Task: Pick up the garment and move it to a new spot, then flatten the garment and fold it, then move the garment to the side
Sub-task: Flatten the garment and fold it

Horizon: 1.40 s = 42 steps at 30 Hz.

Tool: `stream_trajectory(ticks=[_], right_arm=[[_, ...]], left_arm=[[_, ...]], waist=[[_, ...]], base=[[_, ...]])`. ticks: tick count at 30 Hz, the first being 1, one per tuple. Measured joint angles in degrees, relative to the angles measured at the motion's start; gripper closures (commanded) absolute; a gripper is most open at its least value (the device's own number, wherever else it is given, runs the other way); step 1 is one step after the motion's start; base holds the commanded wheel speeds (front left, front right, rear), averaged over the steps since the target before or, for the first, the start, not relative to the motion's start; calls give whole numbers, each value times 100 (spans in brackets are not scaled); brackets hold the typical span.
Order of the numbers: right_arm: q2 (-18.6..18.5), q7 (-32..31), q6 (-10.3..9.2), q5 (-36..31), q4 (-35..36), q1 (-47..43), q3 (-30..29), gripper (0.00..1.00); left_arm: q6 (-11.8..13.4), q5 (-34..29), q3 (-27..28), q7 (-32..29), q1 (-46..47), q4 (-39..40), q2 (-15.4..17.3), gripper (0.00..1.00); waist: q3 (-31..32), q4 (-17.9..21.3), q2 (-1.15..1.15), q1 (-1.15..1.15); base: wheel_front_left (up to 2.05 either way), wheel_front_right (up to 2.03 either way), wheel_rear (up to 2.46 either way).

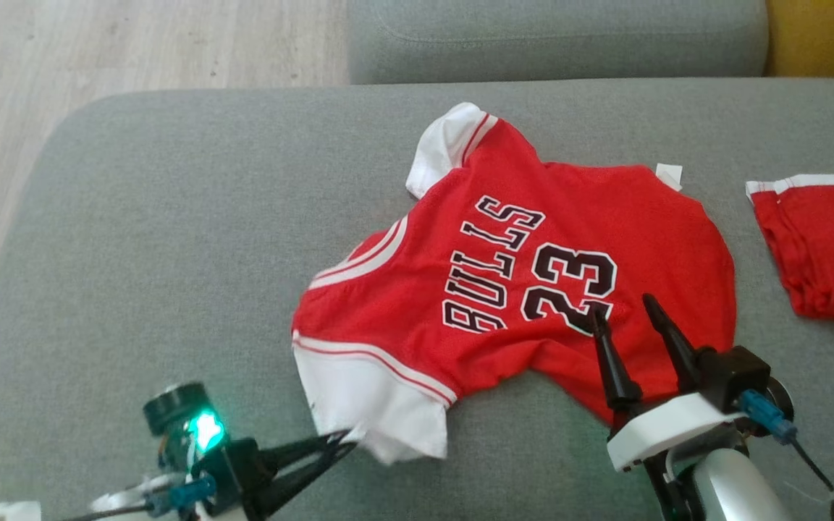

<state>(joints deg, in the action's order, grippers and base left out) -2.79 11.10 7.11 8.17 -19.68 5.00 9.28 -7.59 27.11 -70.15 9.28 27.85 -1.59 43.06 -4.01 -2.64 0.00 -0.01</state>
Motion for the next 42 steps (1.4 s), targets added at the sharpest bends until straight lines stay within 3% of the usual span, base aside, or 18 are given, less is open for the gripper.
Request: stream_trajectory(ticks=[1, 2, 3, 6, 9, 16, 20, 22, 29, 36, 39, 42], right_arm=[[0, 0, 0, 0, -13, 1, 1, 0], [1, 0, 0, 0, -31, 1, 4, 0], [0, 0, 0, 8, -44, 1, 7, 0], [1, 0, 0, 33, -59, 2, 19, 0], [0, 1, 0, 41, -59, 2, 20, 0], [1, 34, 0, 94, 12, 4, 136, 0], [0, 34, 0, 97, 83, 6, 162, 0], [0, 34, 0, 101, 138, 9, 174, 0], [0, 32, 0, 154, 376, 60, 214, 0], [0, 57, 0, 216, 575, 424, 354, 0], [0, 109, 0, 304, 583, 539, 402, 0], [-1, 177, 0, 399, 572, 627, 501, 0]], left_arm=[[-1, 70, -163, -99, 16, 19, 67, 100], [0, 187, -263, -226, 20, 11, 134, 67], [0, 248, -316, -350, 30, -5, 191, 0], [87, 341, -308, -465, 127, -230, 226, 0], [575, 578, 92, -241, 166, -402, 75, 0], [1744, 1588, 1450, 481, -62, -556, -750, 0], [1937, 1758, 2359, 505, -497, -400, -1249, 0], [1905, 1637, 2675, 516, -635, -346, -1432, 0], [1230, 1174, 2755, 436, -237, -840, -1463, 0], [246, 1250, 2595, -1051, 1925, -1797, -1288, 0], [64, 1506, 2282, -1940, 2464, -2325, -1273, 0], [42, 1800, 1903, -2520, 2677, -2647, -1241, 0]], waist=[[20, -12, 0, 0], [38, -23, 0, 0], [55, -29, 0, 0], [88, -29, 0, 0], [101, 3, 0, 1], [104, 208, 0, 1], [73, 361, 0, 1], [42, 440, 0, 1], [-247, 700, 0, 1], [-853, 1006, 0, 2], [-1123, 1198, 0, 2], [-1360, 1418, 0, 2]], base=[[0, 0, 0], [0, 0, 0], [0, 0, 0], [0, 0, 0], [0, 0, 0], [0, 0, 0], [0, 0, 0], [0, 0, 0], [0, 0, 0], [0, 0, 0], [0, 0, 0], [0, 0, 0]])
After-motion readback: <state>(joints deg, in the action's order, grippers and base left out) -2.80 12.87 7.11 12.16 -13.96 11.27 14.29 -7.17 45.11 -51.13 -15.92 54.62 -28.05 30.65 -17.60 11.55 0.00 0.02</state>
